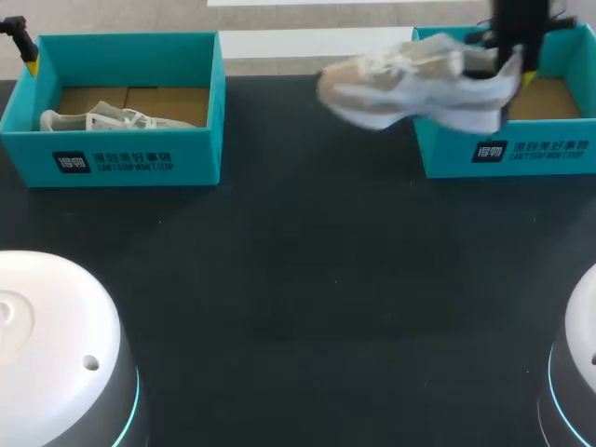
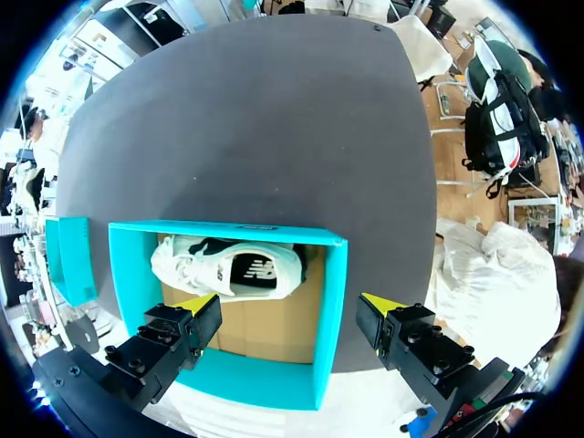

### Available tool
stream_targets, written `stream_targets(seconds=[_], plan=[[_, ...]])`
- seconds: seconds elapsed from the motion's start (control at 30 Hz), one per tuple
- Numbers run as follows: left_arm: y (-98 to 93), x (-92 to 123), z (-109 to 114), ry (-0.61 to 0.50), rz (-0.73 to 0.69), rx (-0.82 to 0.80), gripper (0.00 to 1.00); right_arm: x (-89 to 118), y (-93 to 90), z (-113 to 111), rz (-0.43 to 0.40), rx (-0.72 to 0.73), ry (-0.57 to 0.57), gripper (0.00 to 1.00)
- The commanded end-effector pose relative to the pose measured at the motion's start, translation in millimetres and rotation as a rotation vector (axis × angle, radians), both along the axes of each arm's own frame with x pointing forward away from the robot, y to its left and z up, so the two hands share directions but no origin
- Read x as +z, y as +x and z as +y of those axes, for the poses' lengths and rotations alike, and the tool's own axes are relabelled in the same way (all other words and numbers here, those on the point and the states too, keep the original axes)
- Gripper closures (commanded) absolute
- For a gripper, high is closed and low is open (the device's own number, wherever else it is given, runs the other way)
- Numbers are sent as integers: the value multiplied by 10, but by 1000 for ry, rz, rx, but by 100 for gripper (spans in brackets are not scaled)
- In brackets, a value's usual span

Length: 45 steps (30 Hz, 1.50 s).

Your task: Take the shoe out of the shoebox, open the shoe tongue, remove and reinsert the insole, then place the shoe into the shoebox

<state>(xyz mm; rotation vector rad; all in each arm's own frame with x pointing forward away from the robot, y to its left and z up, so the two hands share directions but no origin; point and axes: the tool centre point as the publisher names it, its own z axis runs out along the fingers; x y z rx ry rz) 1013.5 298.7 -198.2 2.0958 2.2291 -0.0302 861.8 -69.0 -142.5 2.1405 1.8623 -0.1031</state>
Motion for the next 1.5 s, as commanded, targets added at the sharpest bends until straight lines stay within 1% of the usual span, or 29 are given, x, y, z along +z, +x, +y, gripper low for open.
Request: stream_targets(seconds=[0.03,0.07,0.17,0.23,0.3,0.93,1.0,1.03,1.07,1.1,1.17,1.2,1.23,1.3,1.4,1.47,1.5], plan=[[-10,4,-2,3,-1,0,0,-63,-421,430,-69,13,-60,100],[-10,4,-2,3,-1,0,0,-72,-491,501,-73,28,-90,100],[-10,4,-2,3,-1,0,0,-90,-669,637,-80,5,-87,100],[-10,4,-2,3,-1,0,0,-113,-777,739,-69,23,-105,100],[-10,4,-2,3,-1,0,0,-126,-861,786,-63,8,-130,100],[-10,4,-2,3,-1,0,0,-126,-861,786,-63,8,-130,100],[-10,4,-2,3,-1,0,0,-251,-983,917,-53,9,-93,100],[-10,4,-2,3,-1,0,0,-337,-1084,1024,-54,-9,-76,100],[-10,4,-2,3,-1,0,0,-382,-1137,1084,-53,-4,-74,100],[-10,4,-2,3,-1,0,0,-464,-1242,1189,-52,-4,-66,100],[-10,4,-2,3,-1,0,0,-572,-1392,1325,-47,-7,-43,100],[-10,4,-2,3,-1,0,0,-598,-1434,1359,-47,-8,-43,100],[-10,4,-2,3,-1,0,0,-651,-1527,1428,-44,-17,-32,100],[-10,4,-2,3,-1,0,0,-722,-1651,1529,-34,-22,-7,100],[-10,4,-2,3,-1,0,0,-830,-1800,1665,-14,-1,2,100],[-10,4,-2,3,-1,0,0,-888,-1854,1725,0,26,-2,100],[-10,4,-2,3,-1,0,0,-914,-1881,1749,4,29,19,100]])
